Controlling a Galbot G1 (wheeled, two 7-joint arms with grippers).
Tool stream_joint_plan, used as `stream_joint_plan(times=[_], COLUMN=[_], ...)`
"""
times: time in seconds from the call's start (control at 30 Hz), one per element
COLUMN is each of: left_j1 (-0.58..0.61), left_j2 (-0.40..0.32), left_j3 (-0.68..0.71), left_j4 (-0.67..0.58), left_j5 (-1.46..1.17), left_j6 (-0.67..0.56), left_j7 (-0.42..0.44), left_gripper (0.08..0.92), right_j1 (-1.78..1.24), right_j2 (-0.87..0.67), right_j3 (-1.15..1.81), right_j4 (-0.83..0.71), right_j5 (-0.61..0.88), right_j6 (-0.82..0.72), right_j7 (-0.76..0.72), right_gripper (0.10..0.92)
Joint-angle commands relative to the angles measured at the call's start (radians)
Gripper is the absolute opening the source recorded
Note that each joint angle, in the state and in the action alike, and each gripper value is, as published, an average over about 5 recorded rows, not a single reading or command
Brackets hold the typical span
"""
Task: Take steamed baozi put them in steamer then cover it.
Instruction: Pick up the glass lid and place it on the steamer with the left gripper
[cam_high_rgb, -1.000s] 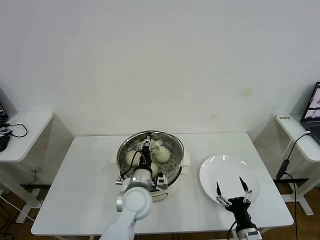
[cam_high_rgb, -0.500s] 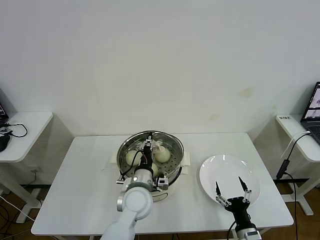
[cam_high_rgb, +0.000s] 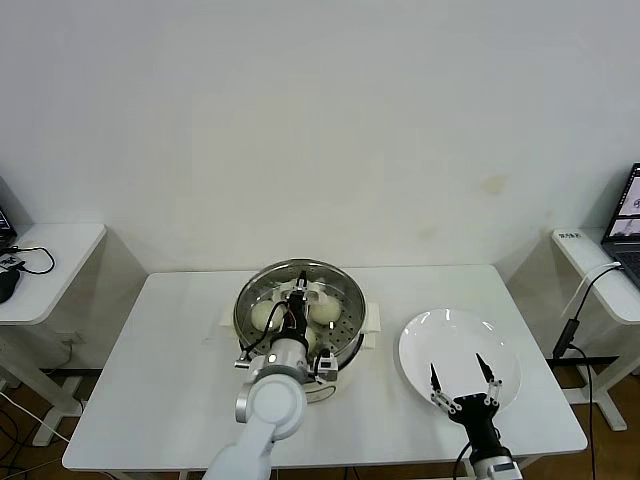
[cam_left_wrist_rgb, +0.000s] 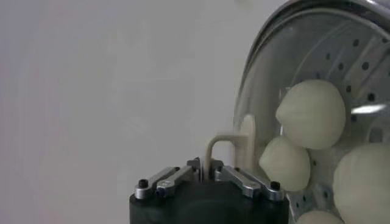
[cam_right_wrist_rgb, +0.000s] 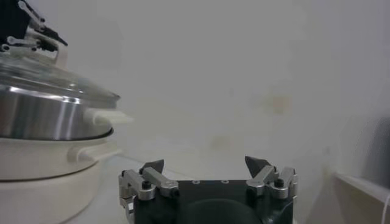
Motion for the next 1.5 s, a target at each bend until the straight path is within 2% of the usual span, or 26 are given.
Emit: stream_joint_plan(times=[0.03, 0.77, 0.87, 1.17, 1.5], left_j1=[-0.001, 0.004, 0.010, 0.058, 0.189], left_j2=[-0.002, -0.004, -0.003, 0.022, 0.112], left_j3=[0.000, -0.001, -0.002, -0.007, -0.025], left_j4=[0.002, 0.008, -0.002, -0.075, -0.264], left_j5=[0.001, -0.076, -0.073, -0.071, -0.118], left_j6=[0.001, 0.006, 0.006, 0.004, -0.004], left_j7=[-0.004, -0.012, -0.015, -0.017, -0.037], left_gripper=[0.136, 0.145, 0.203, 0.461, 0.757], right_j1=[-0.001, -0.001, -0.002, -0.004, -0.008], right_j2=[0.000, -0.002, -0.002, -0.002, -0.007], right_j3=[0.000, -0.005, -0.006, -0.006, -0.005], right_j4=[0.000, -0.005, -0.005, -0.004, -0.001], right_j5=[-0.001, -0.007, -0.007, -0.009, -0.008], right_j6=[0.001, 0.005, 0.005, 0.006, 0.006], right_j7=[0.000, -0.001, -0.001, -0.001, -0.001], right_gripper=[0.823, 0.823, 0.823, 0.823, 0.823])
